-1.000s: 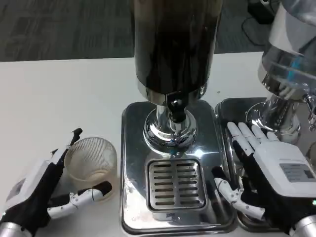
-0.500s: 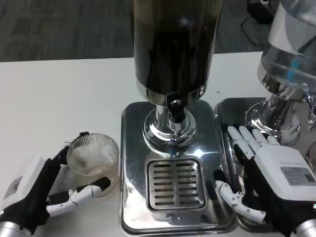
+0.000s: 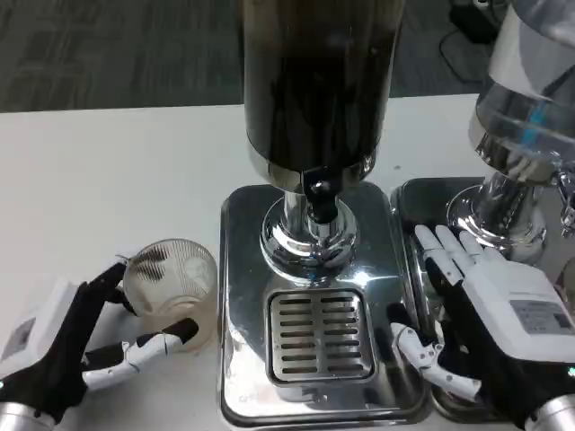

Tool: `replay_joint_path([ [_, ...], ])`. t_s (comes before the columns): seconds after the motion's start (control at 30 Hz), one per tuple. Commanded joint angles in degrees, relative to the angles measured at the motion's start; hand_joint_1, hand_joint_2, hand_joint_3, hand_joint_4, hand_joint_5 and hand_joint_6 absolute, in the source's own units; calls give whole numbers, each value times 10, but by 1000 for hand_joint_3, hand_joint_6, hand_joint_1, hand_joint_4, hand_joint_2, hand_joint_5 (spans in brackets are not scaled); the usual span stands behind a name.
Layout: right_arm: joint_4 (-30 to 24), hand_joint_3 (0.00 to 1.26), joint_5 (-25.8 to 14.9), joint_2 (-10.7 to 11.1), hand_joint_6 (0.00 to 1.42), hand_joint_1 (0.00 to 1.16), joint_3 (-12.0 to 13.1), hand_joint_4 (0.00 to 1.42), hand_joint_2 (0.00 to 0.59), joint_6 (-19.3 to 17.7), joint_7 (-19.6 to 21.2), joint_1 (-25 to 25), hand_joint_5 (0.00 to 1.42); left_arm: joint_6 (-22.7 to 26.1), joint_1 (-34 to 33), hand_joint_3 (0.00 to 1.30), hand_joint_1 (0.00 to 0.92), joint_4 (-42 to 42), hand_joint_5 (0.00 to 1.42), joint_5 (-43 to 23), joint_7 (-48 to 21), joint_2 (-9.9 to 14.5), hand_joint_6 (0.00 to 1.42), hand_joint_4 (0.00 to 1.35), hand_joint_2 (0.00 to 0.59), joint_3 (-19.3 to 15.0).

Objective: Grasp the cup under the faucet to collect the drink, then remove the cup.

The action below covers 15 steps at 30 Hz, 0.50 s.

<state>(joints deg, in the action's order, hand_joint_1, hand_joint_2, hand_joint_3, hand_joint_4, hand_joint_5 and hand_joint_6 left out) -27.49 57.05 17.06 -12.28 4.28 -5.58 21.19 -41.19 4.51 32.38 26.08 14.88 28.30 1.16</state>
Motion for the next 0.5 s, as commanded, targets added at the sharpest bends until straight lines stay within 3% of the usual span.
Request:
replay_joint_path([
  [0.03, -7, 25, 2, 0, 45, 253, 1, 0, 430, 4, 4, 3, 0, -19, -7, 419, 471, 2, 744, 9, 21, 1, 727, 506, 150, 3],
  [0.23, -8, 25, 1, -2, 47, 255, 1, 0, 428, 4, 5, 5, 0, -23, -10, 475, 488, 7, 812, 14, 28, 0, 830, 562, 162, 4],
  [0.5, -9, 25, 2, -4, 57, 254, 2, 0, 429, 4, 4, 6, 0, -26, -10, 487, 488, 3, 814, 28, 52, 0, 843, 578, 162, 1],
])
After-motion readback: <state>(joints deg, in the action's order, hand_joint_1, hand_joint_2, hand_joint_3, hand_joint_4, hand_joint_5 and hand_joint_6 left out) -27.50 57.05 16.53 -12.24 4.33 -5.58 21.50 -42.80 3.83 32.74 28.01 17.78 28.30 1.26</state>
